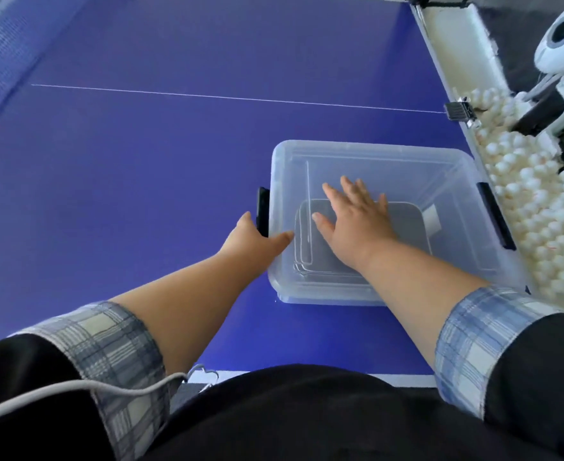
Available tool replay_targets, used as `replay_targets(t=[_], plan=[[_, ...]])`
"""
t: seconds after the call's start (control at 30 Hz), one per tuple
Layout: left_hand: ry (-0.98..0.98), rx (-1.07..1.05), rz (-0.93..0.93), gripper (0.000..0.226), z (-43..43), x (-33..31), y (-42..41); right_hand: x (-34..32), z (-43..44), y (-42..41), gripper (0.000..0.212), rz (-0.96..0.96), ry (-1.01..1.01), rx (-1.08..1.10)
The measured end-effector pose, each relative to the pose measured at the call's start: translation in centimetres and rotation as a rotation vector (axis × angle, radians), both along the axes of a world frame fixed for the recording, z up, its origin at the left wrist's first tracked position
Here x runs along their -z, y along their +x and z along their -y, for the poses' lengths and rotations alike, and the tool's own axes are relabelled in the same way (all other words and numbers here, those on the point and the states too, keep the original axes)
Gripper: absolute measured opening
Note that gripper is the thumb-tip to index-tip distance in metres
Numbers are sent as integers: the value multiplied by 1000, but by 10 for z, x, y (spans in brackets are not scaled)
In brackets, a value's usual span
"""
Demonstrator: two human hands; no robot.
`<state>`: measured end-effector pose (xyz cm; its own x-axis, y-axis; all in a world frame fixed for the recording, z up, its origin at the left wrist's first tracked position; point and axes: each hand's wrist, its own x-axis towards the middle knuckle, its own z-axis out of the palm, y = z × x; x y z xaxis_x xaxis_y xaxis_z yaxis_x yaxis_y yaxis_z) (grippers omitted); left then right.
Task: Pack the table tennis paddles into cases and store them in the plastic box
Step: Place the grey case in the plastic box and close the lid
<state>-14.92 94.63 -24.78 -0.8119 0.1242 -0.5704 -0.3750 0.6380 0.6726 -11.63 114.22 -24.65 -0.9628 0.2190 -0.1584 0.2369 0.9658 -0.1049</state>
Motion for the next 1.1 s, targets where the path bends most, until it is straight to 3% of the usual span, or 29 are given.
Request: replay_targets(t=[0.1,0.2,0.23,0.33,0.37,0.53,0.77,0.93,1.1], plan=[[104,33,-129,57,3,10,-5,9,-3,1,70,-1,15,31],[249,12,-144,51,0,12,-9,10,-2,1,70,3,29,40],[313,-54,-87,51,-2,10,-12,10,-1,1,70,4,27,42],[523,-362,318,51,-8,5,-26,7,-1,3,68,-10,12,47],[539,-375,375,49,-10,3,-29,7,-1,3,67,-15,14,46],[289,-237,233,50,-26,-1,-36,12,-2,0,67,18,50,34],[242,-237,271,56,-33,-6,-40,16,-3,-3,69,60,92,7],[204,-149,130,54,-46,-9,-40,14,-4,-4,71,68,74,-1],[150,-293,167,49,-48,-22,-34,5,-9,-4,72,63,-27,4]])
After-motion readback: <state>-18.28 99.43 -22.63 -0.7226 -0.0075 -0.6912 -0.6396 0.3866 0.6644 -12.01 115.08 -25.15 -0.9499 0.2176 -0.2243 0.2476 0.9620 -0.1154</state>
